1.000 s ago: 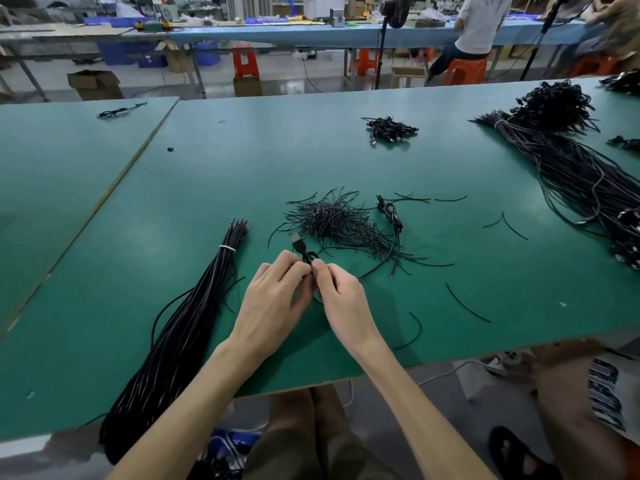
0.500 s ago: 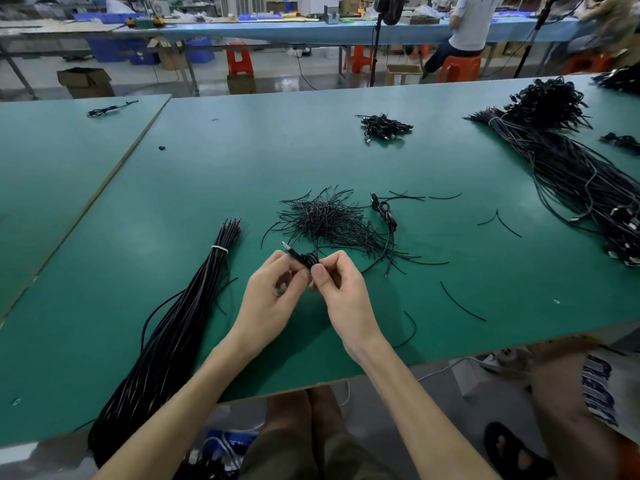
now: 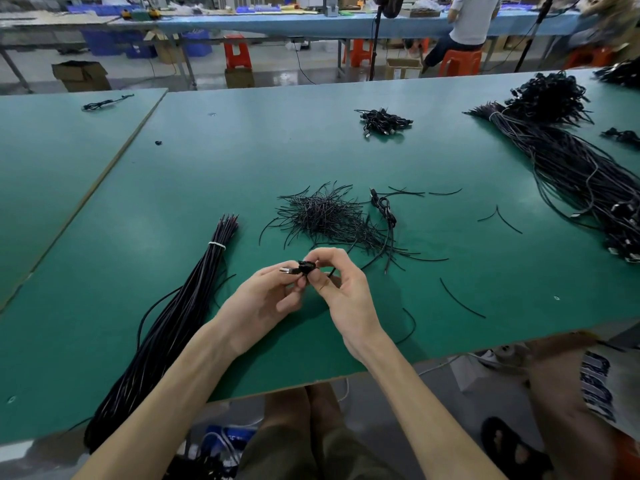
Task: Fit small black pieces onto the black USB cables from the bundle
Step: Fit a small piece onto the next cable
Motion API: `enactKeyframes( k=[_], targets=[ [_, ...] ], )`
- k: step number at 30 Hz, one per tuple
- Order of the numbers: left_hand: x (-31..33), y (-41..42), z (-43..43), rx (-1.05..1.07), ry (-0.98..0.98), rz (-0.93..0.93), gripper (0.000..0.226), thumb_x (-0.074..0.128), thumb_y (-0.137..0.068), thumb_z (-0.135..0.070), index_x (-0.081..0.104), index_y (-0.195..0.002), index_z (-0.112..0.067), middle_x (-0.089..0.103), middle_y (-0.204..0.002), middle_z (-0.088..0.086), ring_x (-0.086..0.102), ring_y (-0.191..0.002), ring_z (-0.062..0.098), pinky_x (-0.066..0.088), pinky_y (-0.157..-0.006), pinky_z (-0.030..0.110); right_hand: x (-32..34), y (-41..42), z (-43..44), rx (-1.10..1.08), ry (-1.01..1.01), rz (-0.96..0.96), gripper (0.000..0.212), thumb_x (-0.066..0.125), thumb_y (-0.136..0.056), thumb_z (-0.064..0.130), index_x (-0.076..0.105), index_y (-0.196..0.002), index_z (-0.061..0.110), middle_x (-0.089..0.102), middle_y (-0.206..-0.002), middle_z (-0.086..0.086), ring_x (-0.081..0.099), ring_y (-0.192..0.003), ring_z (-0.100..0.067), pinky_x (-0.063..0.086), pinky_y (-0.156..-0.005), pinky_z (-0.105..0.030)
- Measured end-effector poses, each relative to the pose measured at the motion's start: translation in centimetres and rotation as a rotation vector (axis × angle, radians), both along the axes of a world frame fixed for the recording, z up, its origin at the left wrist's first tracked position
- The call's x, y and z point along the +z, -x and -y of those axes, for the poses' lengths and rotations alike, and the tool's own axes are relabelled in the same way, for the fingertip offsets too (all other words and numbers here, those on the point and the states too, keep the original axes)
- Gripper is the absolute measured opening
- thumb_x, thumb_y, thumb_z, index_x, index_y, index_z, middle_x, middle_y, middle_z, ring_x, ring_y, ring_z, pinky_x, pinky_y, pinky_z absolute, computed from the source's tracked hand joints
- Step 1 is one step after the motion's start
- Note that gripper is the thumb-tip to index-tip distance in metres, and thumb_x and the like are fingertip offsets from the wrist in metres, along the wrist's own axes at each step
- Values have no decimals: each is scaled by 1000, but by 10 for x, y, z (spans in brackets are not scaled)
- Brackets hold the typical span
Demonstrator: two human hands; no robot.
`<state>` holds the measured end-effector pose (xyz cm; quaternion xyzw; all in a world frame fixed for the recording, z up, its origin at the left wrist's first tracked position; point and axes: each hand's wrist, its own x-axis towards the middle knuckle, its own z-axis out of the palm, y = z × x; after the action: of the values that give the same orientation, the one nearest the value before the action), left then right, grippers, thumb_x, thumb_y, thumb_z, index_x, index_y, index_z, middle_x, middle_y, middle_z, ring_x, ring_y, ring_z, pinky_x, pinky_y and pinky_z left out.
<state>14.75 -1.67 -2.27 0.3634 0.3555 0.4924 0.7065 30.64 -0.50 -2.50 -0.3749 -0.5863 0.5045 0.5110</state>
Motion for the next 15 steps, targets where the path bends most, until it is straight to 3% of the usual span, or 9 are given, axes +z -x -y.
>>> enactKeyframes(
  k=[2, 6, 10, 12, 15],
  targets=[
    [-1, 2, -1, -23, -11, 2, 12, 58, -93, -14, 56, -103, -7, 50, -80, 4, 32, -51, 10, 27, -64, 27, 2, 1, 1, -26, -61, 44, 32, 65, -95, -5, 69, -99, 26, 64, -118, -2, 52, -123, -31, 43, -104, -40],
    [-3, 4, 0, -64, -4, 41, 10, 60, -93, -19, 59, -92, -9, 52, -78, 2, 33, -51, 10, 27, -68, 29, 4, 1, 4, -101, -167, 175, 24, 69, -92, -3, 72, -102, 20, 64, -121, 10, 46, -125, -18, 36, -105, -23],
    [-2, -4, -1, 39, -77, -85, 15, 48, -103, -15, 53, -91, -8, 47, -75, 3, 28, -48, 10, 21, -56, 28, 3, 0, 4, -122, -126, 200, 25, 71, -95, 9, 72, -102, 33, 58, -122, 12, 45, -125, -15, 37, -100, -19],
    [-2, -8, 0, 63, -119, -155, 20, 45, -105, -17, 50, -88, -8, 40, -72, 2, 25, -46, 10, 18, -53, 27, 3, 0, 3, -121, -97, 193, 27, 70, -96, 12, 70, -100, 39, 55, -120, 9, 48, -118, -14, 41, -89, -17],
    [-2, -11, 3, 57, -164, -208, 16, 46, -100, -20, 51, -93, -6, 33, -67, 0, 22, -45, 10, 23, -48, 21, 2, 0, 2, -84, -65, 85, 26, 69, -97, 9, 72, -98, 34, 56, -113, 3, 57, -96, -7, 46, -79, -18]
  ],
)
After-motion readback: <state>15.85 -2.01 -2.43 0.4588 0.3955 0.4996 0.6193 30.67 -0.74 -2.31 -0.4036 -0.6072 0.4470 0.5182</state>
